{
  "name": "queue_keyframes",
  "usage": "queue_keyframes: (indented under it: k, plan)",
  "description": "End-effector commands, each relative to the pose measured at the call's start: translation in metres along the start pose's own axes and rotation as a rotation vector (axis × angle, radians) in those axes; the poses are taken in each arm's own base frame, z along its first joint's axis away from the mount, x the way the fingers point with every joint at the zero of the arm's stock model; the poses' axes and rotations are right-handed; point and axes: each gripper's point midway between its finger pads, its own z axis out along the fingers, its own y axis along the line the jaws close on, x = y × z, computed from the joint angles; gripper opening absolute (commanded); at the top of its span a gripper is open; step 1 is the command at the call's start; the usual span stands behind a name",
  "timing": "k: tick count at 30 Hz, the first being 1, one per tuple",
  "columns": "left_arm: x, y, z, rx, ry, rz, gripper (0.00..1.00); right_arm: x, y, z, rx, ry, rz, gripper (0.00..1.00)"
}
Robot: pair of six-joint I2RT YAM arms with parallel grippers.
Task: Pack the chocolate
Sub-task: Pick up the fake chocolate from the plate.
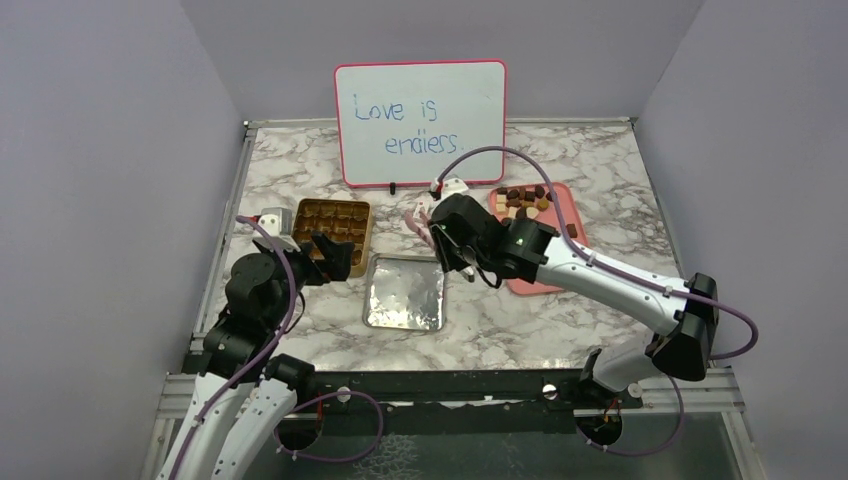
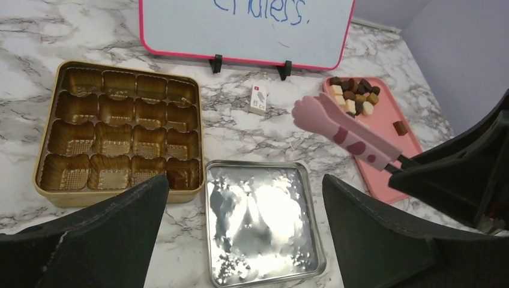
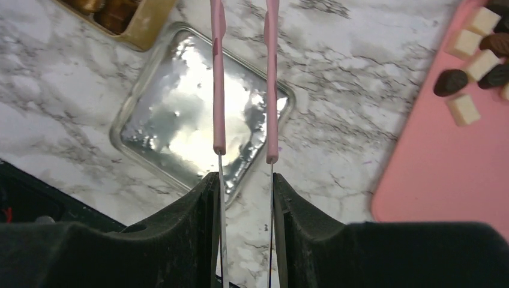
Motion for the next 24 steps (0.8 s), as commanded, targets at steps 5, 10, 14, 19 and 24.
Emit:
queue_keyframes:
  k: [5, 10, 14, 19, 24]
  plan:
    - [-0.002, 0.002, 0.002, 0.016, -0.042, 0.067, 0.99, 0.018, -0.106, -0.021, 0.28, 0.042, 0.115, 0.38]
    - [0.005, 0.003, 0.002, 0.023, -0.032, 0.077, 0.99, 0.03, -0.152, -0.024, 0.394, 0.081, 0.183, 0.39]
    - [0.005, 0.004, 0.001, 0.021, -0.033, 0.079, 0.99, 0.041, -0.174, -0.021, 0.446, 0.111, 0.224, 0.39]
    - [0.005, 0.002, 0.0, 0.035, -0.036, 0.082, 0.99, 0.057, -0.196, -0.013, 0.488, 0.159, 0.263, 0.4]
    - [0.002, 0.002, -0.003, 0.034, -0.054, 0.082, 0.99, 0.071, -0.206, 0.005, 0.433, 0.185, 0.312, 0.41]
